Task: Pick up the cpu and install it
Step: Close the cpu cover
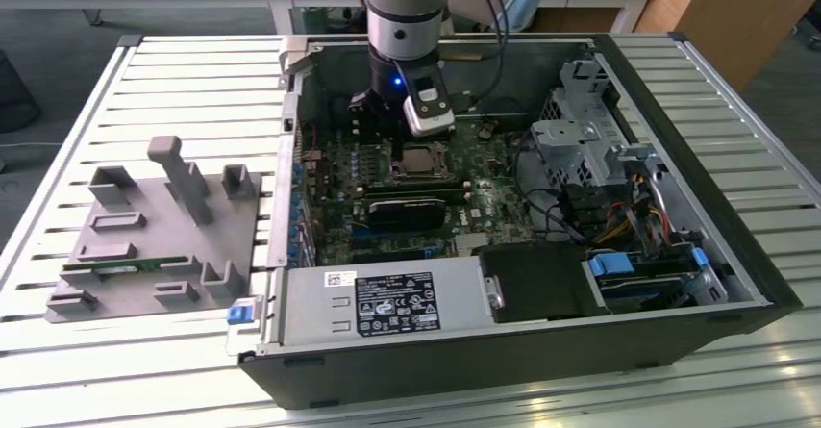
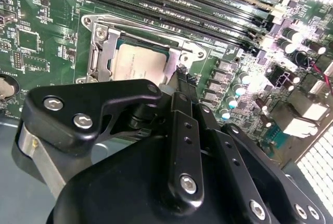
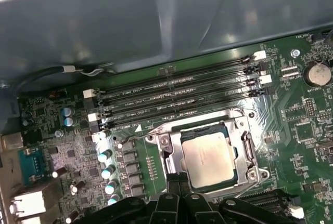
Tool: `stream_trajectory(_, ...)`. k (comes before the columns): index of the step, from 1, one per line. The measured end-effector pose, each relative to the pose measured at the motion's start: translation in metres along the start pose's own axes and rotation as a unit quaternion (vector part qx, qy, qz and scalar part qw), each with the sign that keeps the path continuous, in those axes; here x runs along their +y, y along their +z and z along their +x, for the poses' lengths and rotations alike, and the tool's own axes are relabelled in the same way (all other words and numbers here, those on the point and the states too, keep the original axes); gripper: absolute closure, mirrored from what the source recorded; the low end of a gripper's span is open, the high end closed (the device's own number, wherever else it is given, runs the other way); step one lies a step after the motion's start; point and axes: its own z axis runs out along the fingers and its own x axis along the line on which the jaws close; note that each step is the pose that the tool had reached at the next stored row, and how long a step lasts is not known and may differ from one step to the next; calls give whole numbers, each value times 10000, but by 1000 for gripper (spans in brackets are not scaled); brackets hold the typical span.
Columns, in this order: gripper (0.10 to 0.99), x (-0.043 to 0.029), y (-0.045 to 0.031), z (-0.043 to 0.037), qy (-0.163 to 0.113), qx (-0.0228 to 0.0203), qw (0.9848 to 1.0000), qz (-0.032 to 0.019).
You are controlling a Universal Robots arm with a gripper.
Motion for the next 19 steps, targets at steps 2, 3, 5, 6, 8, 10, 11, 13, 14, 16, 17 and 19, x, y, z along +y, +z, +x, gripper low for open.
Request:
stream_trajectory(2,980,3,17,0,0,0,10000,0)
stream_trajectory(3,980,5,27,-1,0,0,10000,0)
stream_trajectory(5,980,8,49,-1,0,0,10000,0)
stream_trajectory(6,980,11,59,-2,1,0,10000,0)
stream_trajectory(8,980,15,75,-2,1,0,10000,0)
stream_trajectory(10,980,18,89,-3,0,0,10000,0)
stream_trajectory(11,980,19,95,-3,0,0,10000,0)
stream_trajectory(13,980,20,105,-3,0,0,10000,0)
stream_trajectory(14,980,22,130,-3,0,0,10000,0)
stream_trajectory(16,980,22,147,-3,0,0,10000,0)
stream_trajectory(17,980,22,154,-3,0,0,10000,0)
stream_trajectory(19,980,22,165,-3,0,0,10000,0)
